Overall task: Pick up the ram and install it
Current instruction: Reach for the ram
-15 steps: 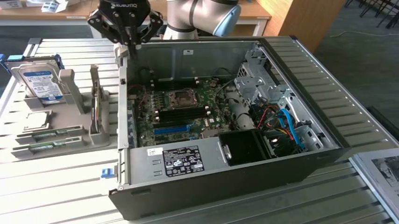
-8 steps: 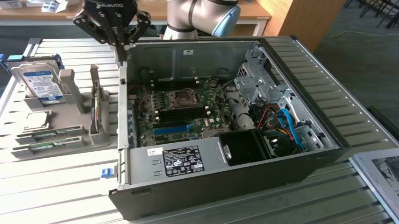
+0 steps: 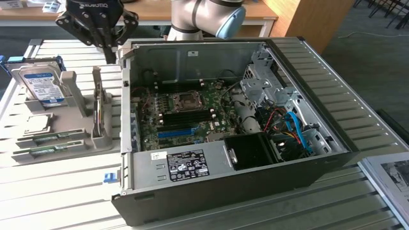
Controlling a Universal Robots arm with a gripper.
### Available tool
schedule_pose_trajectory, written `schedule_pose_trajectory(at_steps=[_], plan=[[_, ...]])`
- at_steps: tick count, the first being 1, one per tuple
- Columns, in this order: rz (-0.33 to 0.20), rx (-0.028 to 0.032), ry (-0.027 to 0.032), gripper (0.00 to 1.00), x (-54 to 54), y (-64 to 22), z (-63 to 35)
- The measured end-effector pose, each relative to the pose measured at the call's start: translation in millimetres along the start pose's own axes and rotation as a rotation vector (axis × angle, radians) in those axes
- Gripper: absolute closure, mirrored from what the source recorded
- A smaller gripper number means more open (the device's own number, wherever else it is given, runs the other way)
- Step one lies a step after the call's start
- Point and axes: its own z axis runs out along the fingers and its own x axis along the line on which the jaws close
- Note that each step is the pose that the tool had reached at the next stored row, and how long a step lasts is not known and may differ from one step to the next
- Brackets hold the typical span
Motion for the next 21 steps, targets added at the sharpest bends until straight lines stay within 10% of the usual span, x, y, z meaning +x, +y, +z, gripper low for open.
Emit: schedule_pose_trajectory(at_steps=[21], plan=[[0.003, 0.0001, -0.0001, 0.9, 70.7, -5.3, -0.8]])
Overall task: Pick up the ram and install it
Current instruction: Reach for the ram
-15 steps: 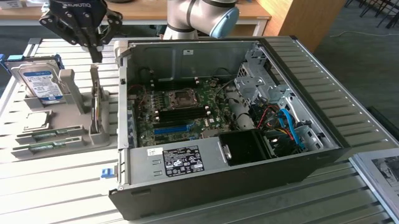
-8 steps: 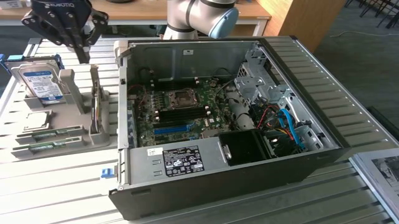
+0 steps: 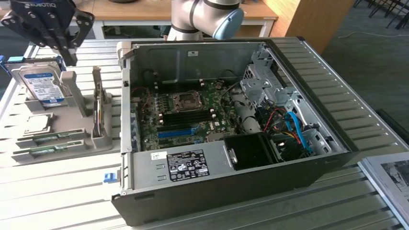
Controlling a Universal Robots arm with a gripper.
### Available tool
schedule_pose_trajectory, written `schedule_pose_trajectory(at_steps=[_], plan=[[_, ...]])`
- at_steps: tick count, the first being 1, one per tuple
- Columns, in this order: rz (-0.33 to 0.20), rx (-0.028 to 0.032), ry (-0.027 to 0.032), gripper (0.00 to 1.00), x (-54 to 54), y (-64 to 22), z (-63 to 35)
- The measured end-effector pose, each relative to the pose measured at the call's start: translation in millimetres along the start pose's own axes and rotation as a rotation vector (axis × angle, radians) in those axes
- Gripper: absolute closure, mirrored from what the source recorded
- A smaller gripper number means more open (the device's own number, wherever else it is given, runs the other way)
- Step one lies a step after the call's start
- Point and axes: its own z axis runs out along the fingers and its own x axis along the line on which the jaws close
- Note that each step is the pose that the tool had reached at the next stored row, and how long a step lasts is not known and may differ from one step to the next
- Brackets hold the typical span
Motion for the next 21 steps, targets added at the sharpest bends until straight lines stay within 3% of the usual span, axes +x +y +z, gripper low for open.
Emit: schedule_pose_trajectory(at_steps=[21], plan=[[0.004, 0.0003, 0.0024, 0.9, 59.9, -4.8, 0.0]])
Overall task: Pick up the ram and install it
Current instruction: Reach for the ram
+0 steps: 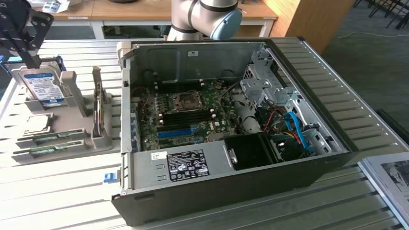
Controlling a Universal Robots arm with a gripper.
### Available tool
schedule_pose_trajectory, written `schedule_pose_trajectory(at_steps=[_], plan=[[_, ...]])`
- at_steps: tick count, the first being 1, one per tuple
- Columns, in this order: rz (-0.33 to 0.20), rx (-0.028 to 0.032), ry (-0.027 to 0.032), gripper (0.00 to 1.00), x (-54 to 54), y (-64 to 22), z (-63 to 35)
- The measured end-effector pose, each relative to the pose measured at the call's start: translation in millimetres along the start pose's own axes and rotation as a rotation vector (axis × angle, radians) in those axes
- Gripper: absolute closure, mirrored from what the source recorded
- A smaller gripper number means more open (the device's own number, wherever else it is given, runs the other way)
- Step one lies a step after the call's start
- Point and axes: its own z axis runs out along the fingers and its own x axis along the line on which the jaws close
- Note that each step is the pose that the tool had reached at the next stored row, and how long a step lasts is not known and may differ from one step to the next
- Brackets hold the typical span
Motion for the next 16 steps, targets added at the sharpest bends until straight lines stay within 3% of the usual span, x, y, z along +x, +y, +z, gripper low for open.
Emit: schedule_pose_trajectory(at_steps=[16], plan=[[0.001, 0.001, 0.0125, 0.9, 26.9, -2.3, 1.5]])
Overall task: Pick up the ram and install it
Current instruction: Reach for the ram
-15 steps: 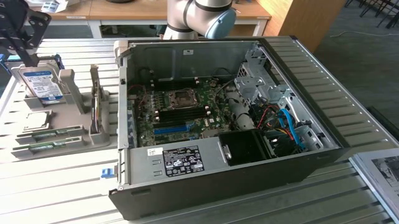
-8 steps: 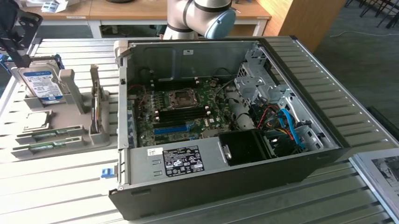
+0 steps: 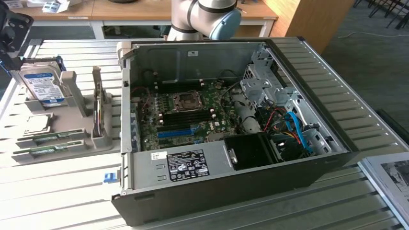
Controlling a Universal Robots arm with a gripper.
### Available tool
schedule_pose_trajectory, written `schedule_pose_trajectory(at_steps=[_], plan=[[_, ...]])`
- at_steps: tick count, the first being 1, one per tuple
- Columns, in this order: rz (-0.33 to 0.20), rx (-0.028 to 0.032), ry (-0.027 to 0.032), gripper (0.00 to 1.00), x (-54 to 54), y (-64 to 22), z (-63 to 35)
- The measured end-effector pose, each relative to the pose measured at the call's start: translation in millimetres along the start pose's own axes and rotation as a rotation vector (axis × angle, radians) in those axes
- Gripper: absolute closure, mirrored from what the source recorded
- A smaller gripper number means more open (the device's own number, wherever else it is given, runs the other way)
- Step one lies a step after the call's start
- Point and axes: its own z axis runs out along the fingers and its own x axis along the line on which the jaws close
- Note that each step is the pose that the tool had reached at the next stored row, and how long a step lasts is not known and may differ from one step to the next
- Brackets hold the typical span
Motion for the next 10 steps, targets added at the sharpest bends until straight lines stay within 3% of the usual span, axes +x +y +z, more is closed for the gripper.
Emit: schedule_pose_trajectory(at_steps=[10], plan=[[0.0, 0.0001, 0.0003, 0.9, 0.0, -1.1, -0.1]])
